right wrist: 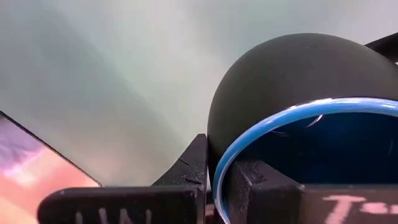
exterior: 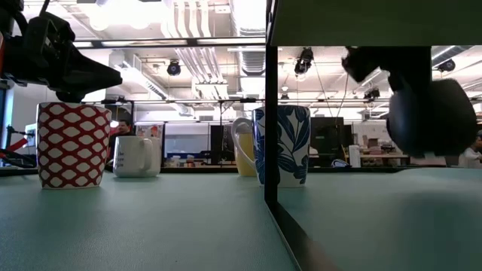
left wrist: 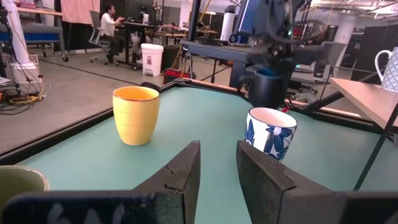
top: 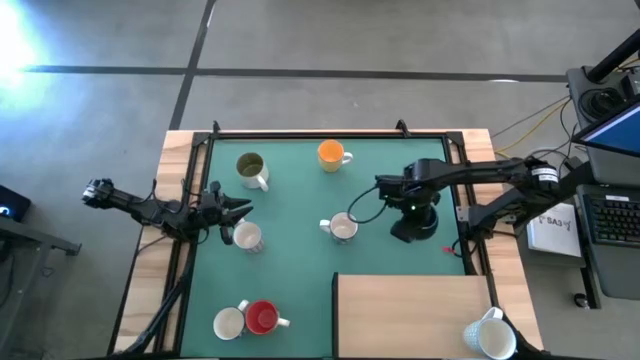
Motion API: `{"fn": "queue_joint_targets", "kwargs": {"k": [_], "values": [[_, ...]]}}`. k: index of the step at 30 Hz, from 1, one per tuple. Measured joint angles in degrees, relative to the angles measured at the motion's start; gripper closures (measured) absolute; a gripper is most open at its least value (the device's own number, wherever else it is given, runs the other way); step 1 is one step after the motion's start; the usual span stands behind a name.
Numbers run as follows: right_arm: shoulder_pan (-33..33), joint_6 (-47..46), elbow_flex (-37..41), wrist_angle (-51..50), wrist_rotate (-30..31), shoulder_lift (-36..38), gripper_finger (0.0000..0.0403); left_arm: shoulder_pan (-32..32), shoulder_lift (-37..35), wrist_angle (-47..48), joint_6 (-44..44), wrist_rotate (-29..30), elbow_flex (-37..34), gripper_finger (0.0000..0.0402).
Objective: Place coffee mugs
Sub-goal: Put the black mug on the shelf
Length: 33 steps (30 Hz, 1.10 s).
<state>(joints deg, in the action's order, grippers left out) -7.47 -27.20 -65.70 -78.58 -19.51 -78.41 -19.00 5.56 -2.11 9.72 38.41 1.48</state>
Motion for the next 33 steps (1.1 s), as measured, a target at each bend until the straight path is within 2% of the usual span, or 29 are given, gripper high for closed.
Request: {"fn": "queue_joint_targets", "kwargs": {"k": [5,13,16,24,33], "values": [[2.0,-2.0,-7.5,-5.7,0.6,0.0,0.0389,0.0,0.0,0.0,0.0,0.0,0.0,0.0315],[9.4,-8.9,-18.6,-6.6,-0.4,0.1,0.0389,0.0,0.0,0.0,0.0,0.0,0.0,0.0315],[14.0,-13.3,-21.3,-6.7,-0.5,0.1,0.0389,0.0,0.0,0.0,0.0,0.0,0.0,0.0315],[29.6,-34.0,-24.3,-6.7,-2.6,0.1,0.0390,0.0,0.0,0.0,0.0,0.0,0.0,0.0315],[43.5,-47.2,-26.0,-6.5,-2.6,0.2,0.0390,0.0,0.0,0.0,0.0,0.0,0.0,0.0315]]}}
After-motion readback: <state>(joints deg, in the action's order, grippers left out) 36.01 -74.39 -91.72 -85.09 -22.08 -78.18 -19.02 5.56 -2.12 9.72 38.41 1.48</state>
